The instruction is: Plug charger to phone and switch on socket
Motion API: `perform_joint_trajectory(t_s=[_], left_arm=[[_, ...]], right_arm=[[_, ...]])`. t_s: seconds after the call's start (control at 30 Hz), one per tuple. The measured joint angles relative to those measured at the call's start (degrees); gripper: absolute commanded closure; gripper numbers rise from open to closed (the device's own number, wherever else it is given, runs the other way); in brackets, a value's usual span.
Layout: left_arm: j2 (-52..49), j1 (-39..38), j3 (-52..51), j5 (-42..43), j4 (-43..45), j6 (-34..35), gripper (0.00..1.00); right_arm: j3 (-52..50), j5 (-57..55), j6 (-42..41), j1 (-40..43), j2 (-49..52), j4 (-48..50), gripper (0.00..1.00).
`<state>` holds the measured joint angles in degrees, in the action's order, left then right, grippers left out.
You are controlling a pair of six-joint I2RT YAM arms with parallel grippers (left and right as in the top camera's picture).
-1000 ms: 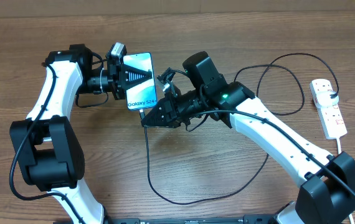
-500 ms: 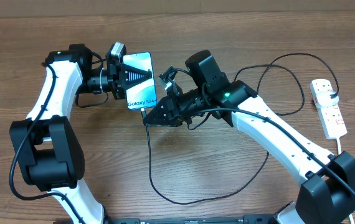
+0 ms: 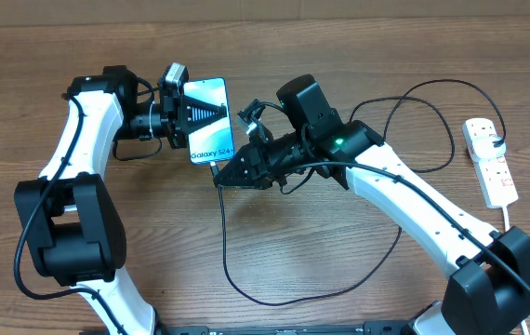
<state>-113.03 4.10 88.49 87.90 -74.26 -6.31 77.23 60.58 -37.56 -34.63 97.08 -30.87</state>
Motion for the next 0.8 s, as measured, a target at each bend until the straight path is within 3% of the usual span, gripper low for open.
perform_joint_trajectory(t_s=[0.8], left_arm=[[0.00,0.07,0.00,0.00,0.17,-0.02,0.96]], right_arm=[[0.00,0.00,0.00,0.55,0.00,-0.11,0.96]])
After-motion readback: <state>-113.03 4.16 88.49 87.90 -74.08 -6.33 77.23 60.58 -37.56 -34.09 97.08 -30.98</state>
